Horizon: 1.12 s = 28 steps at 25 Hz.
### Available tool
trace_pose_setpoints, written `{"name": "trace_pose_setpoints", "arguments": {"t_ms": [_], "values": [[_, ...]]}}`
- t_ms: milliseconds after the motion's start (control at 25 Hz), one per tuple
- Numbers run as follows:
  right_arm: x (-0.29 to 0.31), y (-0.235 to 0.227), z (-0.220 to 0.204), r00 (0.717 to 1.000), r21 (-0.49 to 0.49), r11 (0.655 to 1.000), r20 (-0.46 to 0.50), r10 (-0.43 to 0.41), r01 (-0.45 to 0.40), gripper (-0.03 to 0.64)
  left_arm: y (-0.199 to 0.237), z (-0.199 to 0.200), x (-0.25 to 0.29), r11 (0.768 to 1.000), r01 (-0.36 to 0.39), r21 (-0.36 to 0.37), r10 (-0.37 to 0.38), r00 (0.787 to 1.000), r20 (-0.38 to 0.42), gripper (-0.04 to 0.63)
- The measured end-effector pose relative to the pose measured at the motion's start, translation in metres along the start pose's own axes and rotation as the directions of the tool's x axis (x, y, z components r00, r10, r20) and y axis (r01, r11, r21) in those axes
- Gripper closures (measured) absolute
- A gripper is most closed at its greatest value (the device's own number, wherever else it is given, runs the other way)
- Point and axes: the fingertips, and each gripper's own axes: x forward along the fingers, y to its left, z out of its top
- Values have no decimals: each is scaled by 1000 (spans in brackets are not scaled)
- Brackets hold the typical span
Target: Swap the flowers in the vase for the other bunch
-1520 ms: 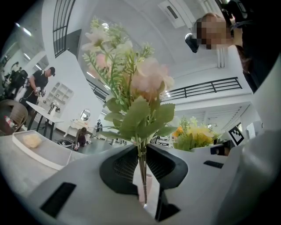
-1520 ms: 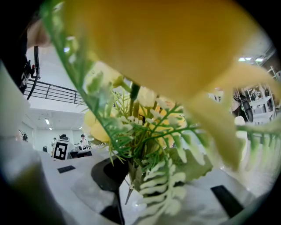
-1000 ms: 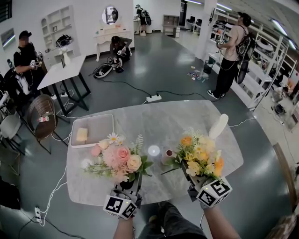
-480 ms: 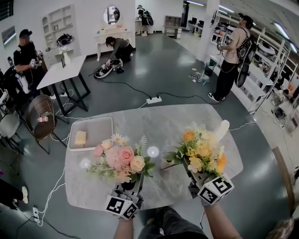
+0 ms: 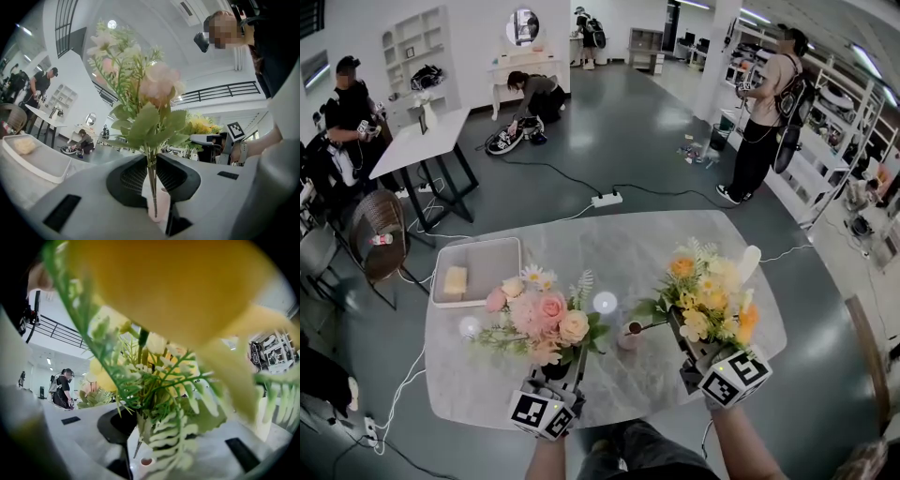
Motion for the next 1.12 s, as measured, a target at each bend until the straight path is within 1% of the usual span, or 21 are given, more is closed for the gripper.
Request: {"name": "trace_pose_setpoints", "arguments": {"t_ms": [200,400,560,1120], "values": [[2,-9,3,1000,-8,1000,-1,-8,8,499,0,-1,10,1000,8,0,-8,1000,-3,528],[-1,-19,-5,1000,-14,1000,-19,-17,17,499,-4,-5,19,1000,14,-5,-14,1000,-8,528],[11,-20,-14,999,-8,1000,-33,-19,19,499,5,-5,24,1000,13,-12,-13,1000,-14,528],[30,-12,-63,995,-12,999,-88,51,-53,499,9,-24,32,999,-17,-35,16,1000,-18,528]]}}
